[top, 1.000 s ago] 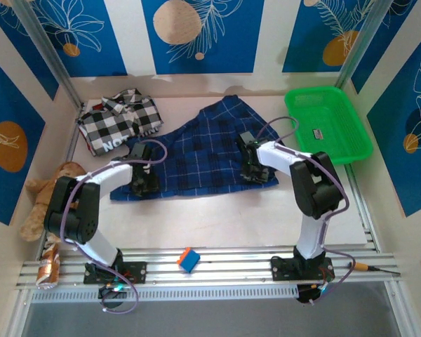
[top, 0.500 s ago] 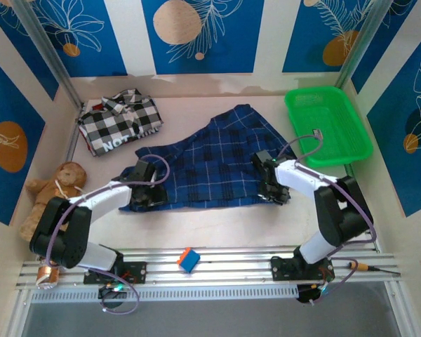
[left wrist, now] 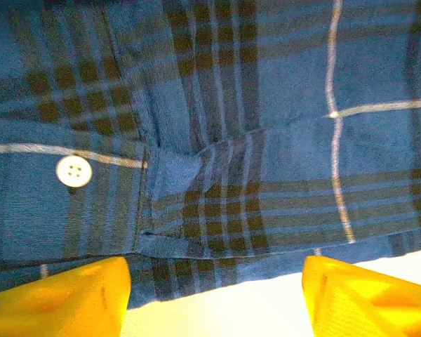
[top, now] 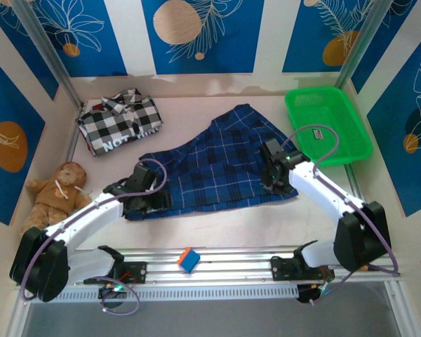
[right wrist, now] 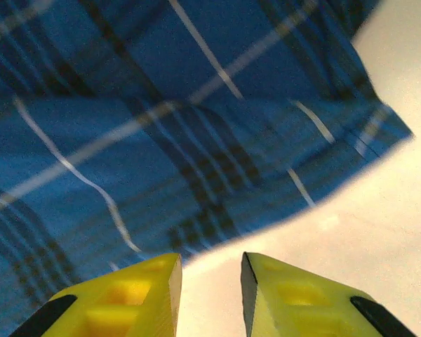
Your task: Fold and stack the long sleeve shirts
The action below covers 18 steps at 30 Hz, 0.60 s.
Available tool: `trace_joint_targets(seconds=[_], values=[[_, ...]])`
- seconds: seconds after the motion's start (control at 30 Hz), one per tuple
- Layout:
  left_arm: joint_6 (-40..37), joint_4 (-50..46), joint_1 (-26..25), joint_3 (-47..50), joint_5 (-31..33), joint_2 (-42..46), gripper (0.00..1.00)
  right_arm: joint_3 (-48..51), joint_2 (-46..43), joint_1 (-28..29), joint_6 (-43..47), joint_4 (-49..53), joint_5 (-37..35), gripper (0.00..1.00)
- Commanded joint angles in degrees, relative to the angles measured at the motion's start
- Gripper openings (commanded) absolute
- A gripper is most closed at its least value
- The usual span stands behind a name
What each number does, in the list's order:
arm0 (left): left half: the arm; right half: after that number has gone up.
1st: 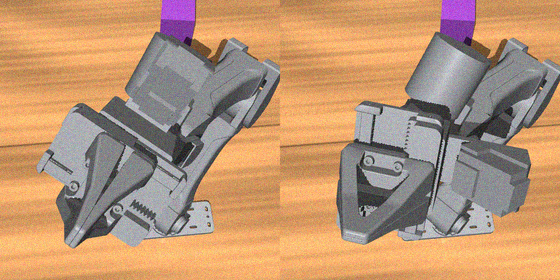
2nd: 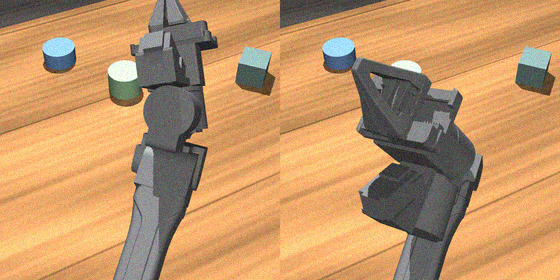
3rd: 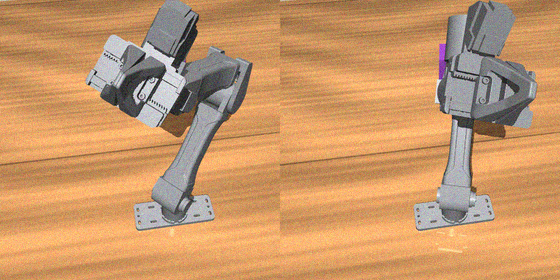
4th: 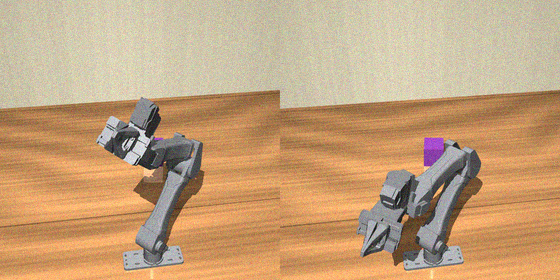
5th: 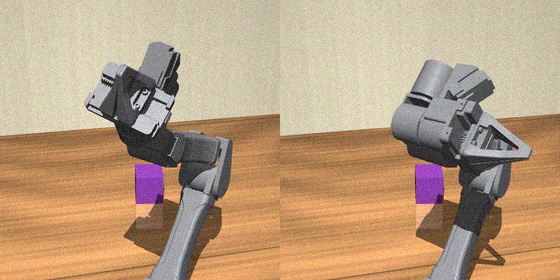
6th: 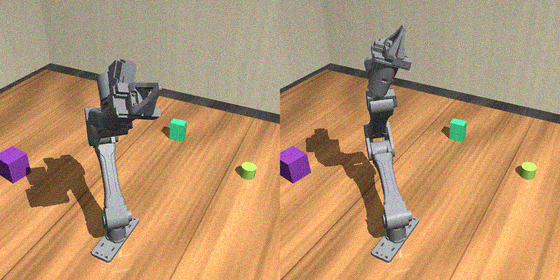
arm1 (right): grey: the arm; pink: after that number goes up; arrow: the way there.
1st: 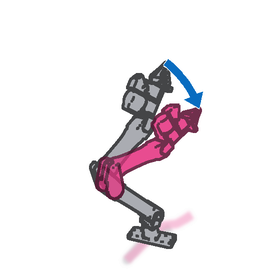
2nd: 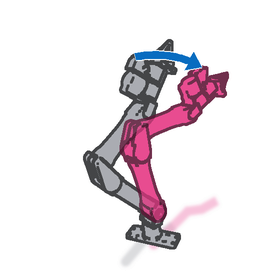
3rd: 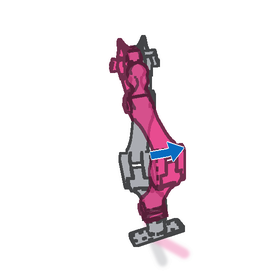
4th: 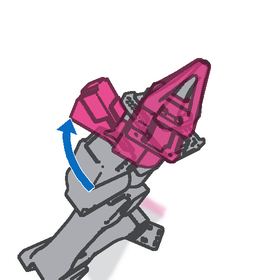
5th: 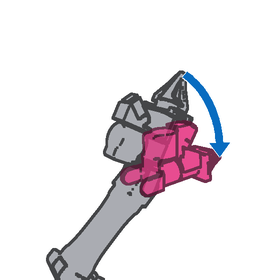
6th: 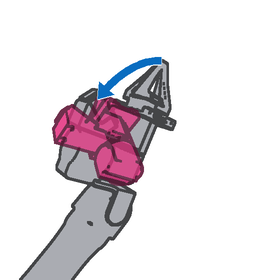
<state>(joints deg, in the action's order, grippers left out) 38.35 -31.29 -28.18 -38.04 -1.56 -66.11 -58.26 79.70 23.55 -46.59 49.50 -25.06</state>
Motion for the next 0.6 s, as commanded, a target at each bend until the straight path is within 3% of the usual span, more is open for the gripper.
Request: trace_joint_targets(seconds=[0.0, 0.27, 0.57], values=[[-1.24, -3.08, 2.18, -2.28, 3.08, -0.61, 0.68, -4.28, 7.06, -0.19, 2.14, -5.45, 3.12, 0.3], [-1.87, 4.82, 6.74, -0.76, 2.53, -10.4, 0.66, -6.14, 21.3, -0.49, -5.02, -7.41, 2.97, 0.3], [-3.66, 6.1, 8.41, 4.2, 1.81, -10.71, 0.65, 5.19, 14.17, -1.14, -11.37, -4.16, -1.49, 0.3]])
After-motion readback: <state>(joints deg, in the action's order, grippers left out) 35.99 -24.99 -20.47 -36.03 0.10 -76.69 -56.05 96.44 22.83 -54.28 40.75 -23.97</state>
